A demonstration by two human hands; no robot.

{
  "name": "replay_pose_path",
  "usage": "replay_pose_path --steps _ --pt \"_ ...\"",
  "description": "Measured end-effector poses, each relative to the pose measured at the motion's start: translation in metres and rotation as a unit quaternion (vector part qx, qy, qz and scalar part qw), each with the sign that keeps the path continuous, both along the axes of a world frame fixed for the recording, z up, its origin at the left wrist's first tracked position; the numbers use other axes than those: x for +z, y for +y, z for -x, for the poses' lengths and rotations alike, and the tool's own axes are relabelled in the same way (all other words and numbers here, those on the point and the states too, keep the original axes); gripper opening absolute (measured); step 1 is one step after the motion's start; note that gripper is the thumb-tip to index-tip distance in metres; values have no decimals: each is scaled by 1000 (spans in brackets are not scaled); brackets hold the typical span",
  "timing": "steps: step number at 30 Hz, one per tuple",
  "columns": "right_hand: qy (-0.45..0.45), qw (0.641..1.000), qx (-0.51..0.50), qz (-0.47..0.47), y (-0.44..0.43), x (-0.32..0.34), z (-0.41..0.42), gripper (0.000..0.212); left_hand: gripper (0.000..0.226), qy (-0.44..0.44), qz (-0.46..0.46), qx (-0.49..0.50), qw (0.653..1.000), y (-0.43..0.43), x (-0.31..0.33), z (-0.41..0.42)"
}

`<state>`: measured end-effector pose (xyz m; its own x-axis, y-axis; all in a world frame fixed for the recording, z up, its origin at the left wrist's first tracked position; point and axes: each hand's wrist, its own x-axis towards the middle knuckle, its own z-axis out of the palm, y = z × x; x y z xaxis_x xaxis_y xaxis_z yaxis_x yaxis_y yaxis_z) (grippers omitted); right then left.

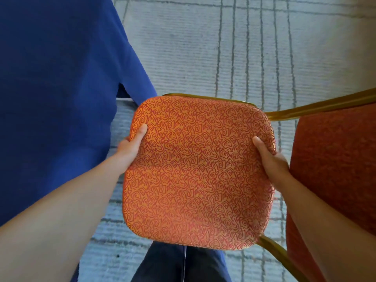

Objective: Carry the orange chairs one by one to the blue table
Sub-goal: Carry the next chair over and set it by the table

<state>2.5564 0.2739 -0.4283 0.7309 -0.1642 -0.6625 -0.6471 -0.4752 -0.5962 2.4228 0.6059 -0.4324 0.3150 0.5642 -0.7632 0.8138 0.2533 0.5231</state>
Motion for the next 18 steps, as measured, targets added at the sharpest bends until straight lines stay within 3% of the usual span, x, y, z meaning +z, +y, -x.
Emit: replay_pose_path --steps 5,9,18 --pt "32 999 0 27 13 -83 -33 76 118 26 4 11 1000 21 -84 -29" --pt "55 998 4 34 21 -135 -50 69 123 52 -6 14 999 32 -139 -41" --pt "99 994 12 47 37 -220 -73 78 130 95 23 4 995 41 -221 -60"
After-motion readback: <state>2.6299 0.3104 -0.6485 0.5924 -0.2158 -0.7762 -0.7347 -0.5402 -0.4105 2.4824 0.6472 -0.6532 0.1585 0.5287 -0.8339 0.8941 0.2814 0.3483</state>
